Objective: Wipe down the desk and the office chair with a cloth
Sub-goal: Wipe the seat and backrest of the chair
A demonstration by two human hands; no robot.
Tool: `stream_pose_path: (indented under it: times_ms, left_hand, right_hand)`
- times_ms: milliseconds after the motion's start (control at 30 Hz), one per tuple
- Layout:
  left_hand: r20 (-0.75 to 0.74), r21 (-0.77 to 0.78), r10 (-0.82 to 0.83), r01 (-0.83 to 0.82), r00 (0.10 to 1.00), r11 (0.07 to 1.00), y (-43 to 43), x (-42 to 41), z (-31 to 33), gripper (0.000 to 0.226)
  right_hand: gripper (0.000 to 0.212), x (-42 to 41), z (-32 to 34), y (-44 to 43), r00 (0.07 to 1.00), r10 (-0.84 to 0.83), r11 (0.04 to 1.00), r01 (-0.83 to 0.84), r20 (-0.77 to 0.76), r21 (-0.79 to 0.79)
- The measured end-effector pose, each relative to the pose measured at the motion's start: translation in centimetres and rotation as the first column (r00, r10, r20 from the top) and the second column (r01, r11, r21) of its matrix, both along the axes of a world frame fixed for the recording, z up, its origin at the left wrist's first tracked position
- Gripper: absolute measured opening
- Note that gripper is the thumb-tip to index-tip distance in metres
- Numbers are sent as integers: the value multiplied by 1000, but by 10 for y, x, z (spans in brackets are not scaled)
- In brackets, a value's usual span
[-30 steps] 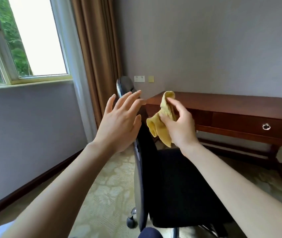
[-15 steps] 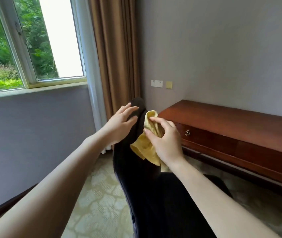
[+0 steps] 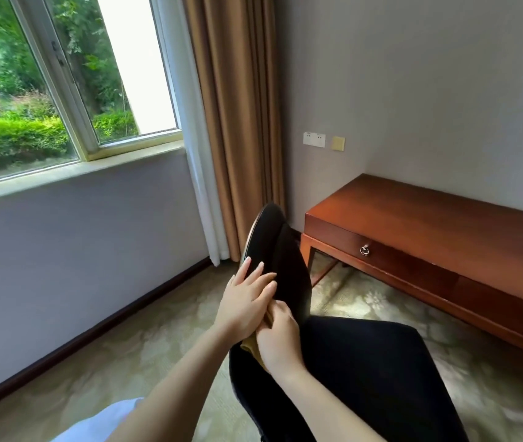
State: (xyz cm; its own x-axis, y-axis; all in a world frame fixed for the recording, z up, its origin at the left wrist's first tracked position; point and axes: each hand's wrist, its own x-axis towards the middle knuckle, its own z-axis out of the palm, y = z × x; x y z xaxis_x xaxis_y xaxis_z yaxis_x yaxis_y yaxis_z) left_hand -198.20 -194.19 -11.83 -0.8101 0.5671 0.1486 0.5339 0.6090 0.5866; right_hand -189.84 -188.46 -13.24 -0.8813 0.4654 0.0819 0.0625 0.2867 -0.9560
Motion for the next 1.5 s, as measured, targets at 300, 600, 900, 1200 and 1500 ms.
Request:
stream_pose_path:
  times_ms: [300, 600, 900, 1200, 1500]
  left_hand:
    - [-42, 58, 160, -158, 986, 986, -4, 55, 0, 40]
    - [-29, 158, 418, -409, 908, 899, 32, 165, -7, 38]
    - [-285, -360, 329, -418, 900, 834, 114, 275, -2, 65]
    - [-272, -600, 153, -292, 950, 745, 162, 323, 11, 73]
    - [-155, -813, -118, -59, 981, 579, 191, 318, 23, 59]
  right_hand:
    - [28, 52, -5, 14, 979, 205, 974, -204, -4, -98]
    - [46, 157, 6, 75, 859, 511, 849, -510, -29, -136]
    - [27, 247, 10, 172, 785, 614, 785, -596, 82, -168]
    - [33, 301, 5, 236, 824, 555, 823, -525, 111, -217]
    - [33, 317, 6, 258, 869, 457, 886, -426, 190, -181]
